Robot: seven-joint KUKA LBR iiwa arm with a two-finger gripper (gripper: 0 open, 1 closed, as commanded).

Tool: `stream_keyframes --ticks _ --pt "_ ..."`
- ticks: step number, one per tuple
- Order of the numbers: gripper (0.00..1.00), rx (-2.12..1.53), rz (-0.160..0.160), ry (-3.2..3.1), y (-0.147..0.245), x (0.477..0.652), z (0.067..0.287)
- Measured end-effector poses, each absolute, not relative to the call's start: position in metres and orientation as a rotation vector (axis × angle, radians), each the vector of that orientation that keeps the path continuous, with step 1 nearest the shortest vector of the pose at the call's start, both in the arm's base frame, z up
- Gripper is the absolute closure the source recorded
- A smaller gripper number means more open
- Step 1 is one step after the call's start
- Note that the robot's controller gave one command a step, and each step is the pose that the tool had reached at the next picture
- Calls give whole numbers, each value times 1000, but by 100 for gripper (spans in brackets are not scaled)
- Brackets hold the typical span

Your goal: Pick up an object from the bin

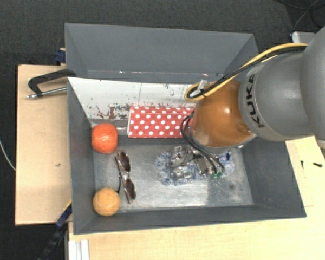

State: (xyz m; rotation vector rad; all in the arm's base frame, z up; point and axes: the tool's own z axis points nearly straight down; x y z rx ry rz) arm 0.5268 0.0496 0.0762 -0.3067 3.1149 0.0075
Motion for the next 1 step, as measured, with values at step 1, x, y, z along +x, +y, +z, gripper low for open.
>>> stream_keyframes --ticks 1 --pt "100 -408 2 3109 69 533 214"
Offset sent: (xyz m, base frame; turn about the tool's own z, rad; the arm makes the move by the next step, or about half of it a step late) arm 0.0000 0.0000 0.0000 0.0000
